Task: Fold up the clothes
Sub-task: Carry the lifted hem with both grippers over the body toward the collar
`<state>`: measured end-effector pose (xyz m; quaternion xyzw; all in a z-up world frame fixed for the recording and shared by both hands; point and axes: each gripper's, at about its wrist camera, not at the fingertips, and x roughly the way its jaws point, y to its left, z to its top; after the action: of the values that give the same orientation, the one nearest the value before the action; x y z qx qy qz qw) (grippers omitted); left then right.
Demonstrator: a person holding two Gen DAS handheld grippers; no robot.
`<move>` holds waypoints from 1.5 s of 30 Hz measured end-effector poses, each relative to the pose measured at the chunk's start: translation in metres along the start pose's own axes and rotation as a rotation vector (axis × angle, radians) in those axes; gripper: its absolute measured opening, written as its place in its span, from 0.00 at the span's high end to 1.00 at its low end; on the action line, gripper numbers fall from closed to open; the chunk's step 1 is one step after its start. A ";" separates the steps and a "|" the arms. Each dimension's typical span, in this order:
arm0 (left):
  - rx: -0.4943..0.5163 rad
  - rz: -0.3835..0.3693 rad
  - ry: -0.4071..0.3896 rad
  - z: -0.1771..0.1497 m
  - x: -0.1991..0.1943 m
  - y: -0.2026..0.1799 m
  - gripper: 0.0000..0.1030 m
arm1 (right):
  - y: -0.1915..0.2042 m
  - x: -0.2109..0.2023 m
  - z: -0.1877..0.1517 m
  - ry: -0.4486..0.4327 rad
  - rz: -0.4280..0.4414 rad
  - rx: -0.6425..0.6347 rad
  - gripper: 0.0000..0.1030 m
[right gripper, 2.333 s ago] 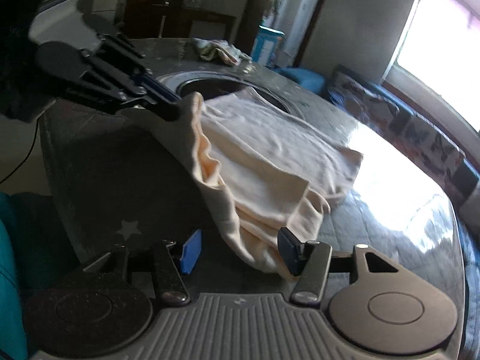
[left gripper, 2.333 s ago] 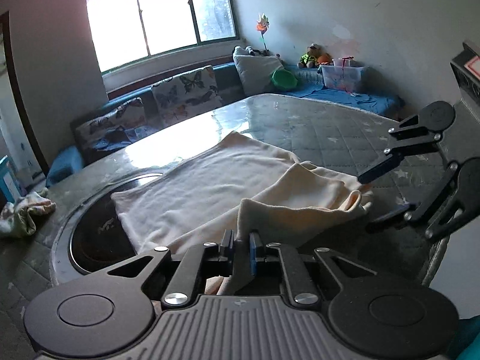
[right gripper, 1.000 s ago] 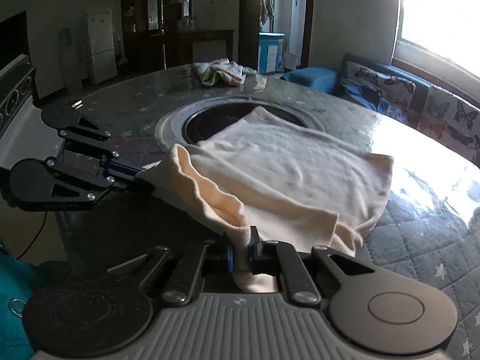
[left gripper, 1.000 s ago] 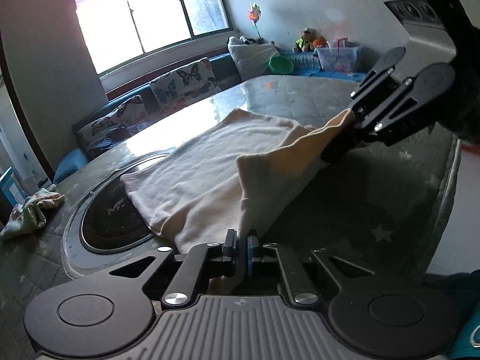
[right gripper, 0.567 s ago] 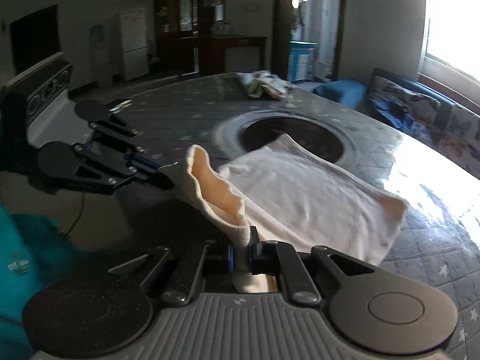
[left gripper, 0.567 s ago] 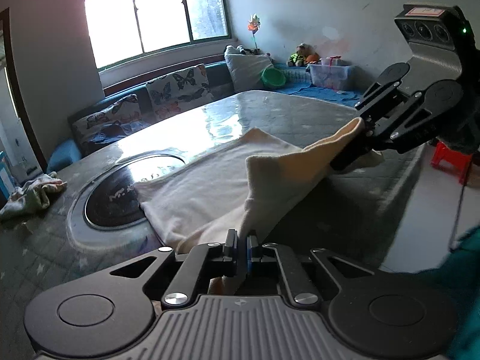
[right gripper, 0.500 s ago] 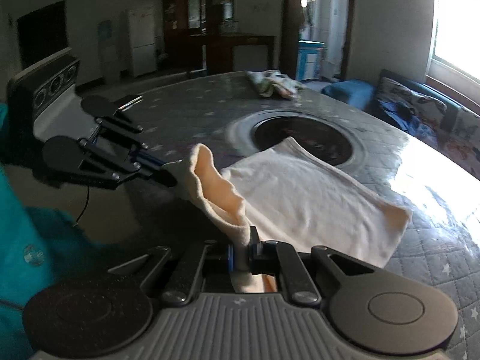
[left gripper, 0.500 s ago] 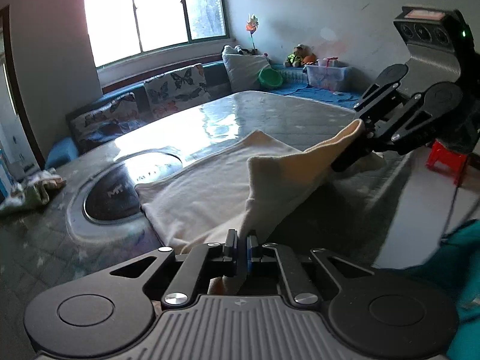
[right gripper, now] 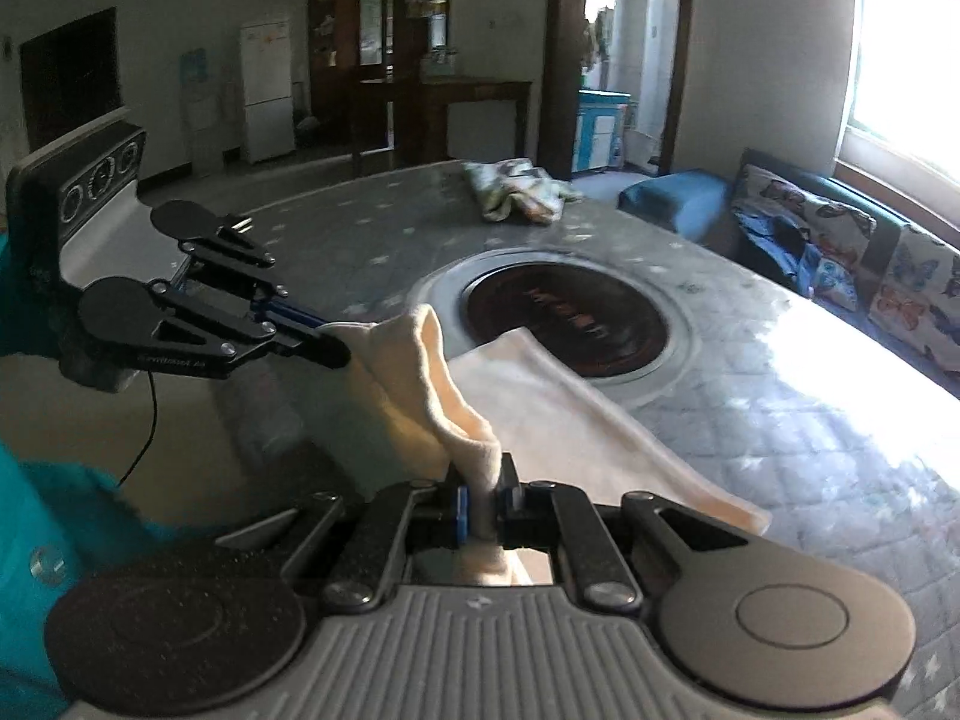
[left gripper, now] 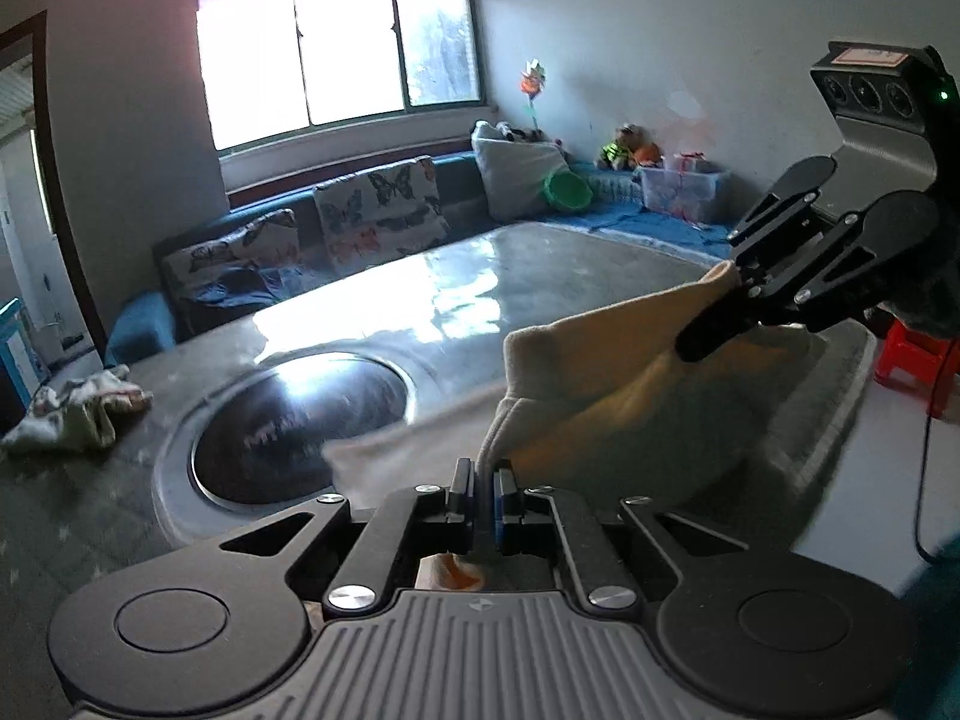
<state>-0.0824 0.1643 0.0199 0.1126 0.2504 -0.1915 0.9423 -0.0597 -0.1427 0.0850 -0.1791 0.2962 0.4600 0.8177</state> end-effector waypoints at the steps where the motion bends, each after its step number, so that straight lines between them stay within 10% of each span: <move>1: 0.001 0.008 -0.006 0.004 0.009 0.005 0.94 | -0.011 0.006 0.005 0.000 -0.009 0.007 0.93; 16: -0.045 0.119 0.159 0.011 0.162 0.047 0.92 | -0.113 0.135 0.011 0.121 -0.158 0.116 0.93; 23: -0.080 0.164 0.177 0.011 0.172 0.052 0.85 | -0.129 0.155 -0.005 0.091 -0.244 0.226 0.66; 34: -0.146 0.308 0.178 0.019 0.172 0.084 0.77 | -0.119 0.117 -0.011 -0.003 -0.269 0.274 0.67; 45: -0.154 0.170 0.181 0.002 0.134 0.073 0.75 | -0.128 0.136 -0.025 0.042 -0.277 0.340 0.68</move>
<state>0.0565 0.1891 -0.0389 0.0775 0.3380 -0.0804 0.9345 0.0965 -0.1345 -0.0200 -0.0874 0.3591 0.2828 0.8851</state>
